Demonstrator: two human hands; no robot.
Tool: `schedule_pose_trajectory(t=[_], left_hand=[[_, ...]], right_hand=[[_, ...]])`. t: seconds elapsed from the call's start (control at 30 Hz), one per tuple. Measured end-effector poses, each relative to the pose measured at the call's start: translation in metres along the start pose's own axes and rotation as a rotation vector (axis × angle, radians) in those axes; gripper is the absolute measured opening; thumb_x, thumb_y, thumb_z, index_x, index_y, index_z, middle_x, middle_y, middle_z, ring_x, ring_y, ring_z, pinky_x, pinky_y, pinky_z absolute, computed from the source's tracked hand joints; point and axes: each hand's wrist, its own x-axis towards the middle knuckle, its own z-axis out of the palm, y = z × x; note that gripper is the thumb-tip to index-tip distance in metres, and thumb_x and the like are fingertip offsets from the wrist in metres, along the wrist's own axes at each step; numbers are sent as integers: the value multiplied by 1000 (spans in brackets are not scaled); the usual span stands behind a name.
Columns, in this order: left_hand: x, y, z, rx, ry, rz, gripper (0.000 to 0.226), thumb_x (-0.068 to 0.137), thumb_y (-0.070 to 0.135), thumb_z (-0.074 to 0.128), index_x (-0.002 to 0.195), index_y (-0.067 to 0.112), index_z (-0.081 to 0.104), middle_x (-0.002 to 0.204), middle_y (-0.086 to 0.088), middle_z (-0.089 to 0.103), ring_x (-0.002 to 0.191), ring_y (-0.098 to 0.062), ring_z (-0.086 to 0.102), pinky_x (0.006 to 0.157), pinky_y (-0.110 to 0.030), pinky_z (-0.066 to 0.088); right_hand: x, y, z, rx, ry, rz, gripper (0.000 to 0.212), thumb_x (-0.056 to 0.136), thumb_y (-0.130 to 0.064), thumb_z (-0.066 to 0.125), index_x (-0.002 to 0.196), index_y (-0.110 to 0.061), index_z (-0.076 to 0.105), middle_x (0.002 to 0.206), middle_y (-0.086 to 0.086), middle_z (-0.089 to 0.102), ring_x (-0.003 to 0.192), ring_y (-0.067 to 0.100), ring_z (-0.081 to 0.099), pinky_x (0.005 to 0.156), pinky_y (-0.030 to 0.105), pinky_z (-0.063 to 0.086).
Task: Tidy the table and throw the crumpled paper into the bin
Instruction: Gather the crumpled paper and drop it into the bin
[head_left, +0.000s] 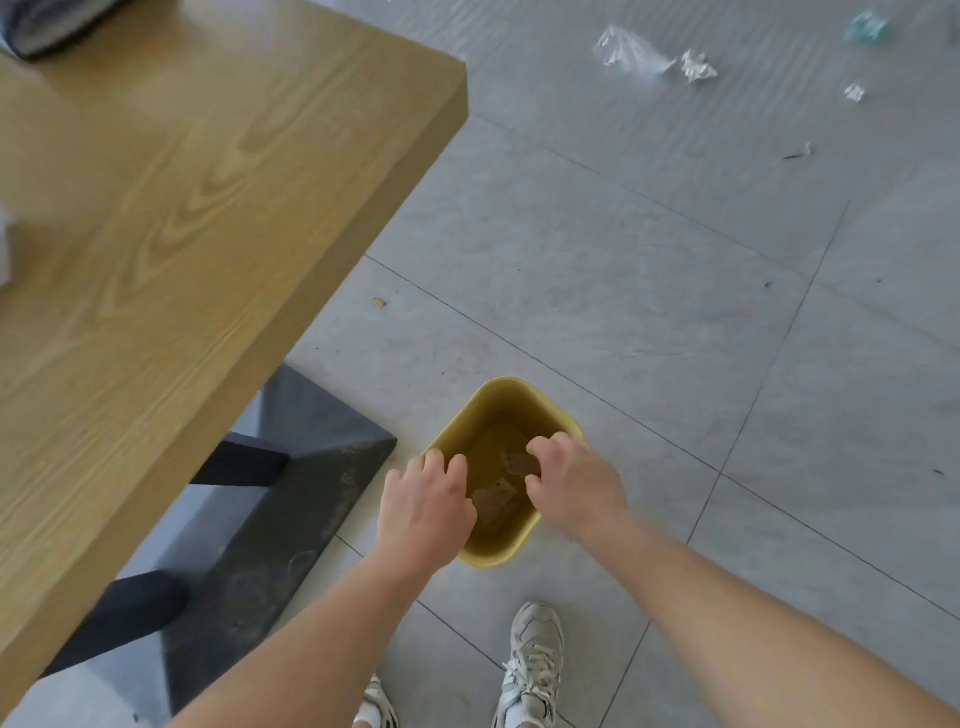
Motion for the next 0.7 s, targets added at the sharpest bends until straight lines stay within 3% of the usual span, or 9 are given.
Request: schedule_pose_trajectory(t=[0.17, 0.33, 0.53, 0.6, 0.7], left_hand=[[-52, 4, -81, -23, 78, -3, 30, 96, 41, 39, 118, 24, 49, 102, 3, 55, 83, -16, 51, 75, -32, 46], [-112, 4, -155, -190, 169, -56, 45, 95, 41, 44, 138, 25, 44, 122, 1, 57, 108, -21, 56, 91, -38, 46], [-162, -7, -219, -232, 313, -99, 39, 97, 40, 43, 133, 26, 47, 112, 6, 58, 95, -13, 54, 80, -27, 38], [-174, -15, -237, -248, 356, -130, 39, 97, 39, 43, 134, 27, 47, 113, 6, 58, 96, -13, 54, 80, -27, 38], [-190, -34, -255, -267, 399, -175, 43, 96, 41, 47, 137, 28, 44, 119, 6, 57, 102, -13, 54, 80, -25, 37]], right_hand=[[-50, -21, -75, -26, 43, -36, 28, 91, -32, 51, 118, -23, 55, 111, 3, 58, 103, 26, 54, 77, 37, 49], [-98, -55, -143, -15, 67, -87, 39, 92, -39, 55, 128, -25, 53, 118, 1, 61, 108, 25, 56, 83, 39, 52], [-128, -104, -207, -54, 175, -231, 31, 92, -40, 54, 119, -25, 57, 107, -1, 63, 97, 21, 60, 69, 30, 51], [-130, -122, -225, -53, 235, -288, 32, 91, -38, 57, 121, -26, 58, 107, -3, 65, 93, 17, 61, 64, 23, 43], [-130, -148, -248, -45, 276, -366, 36, 90, -36, 60, 126, -26, 58, 109, -4, 67, 92, 14, 63, 66, 20, 44]])
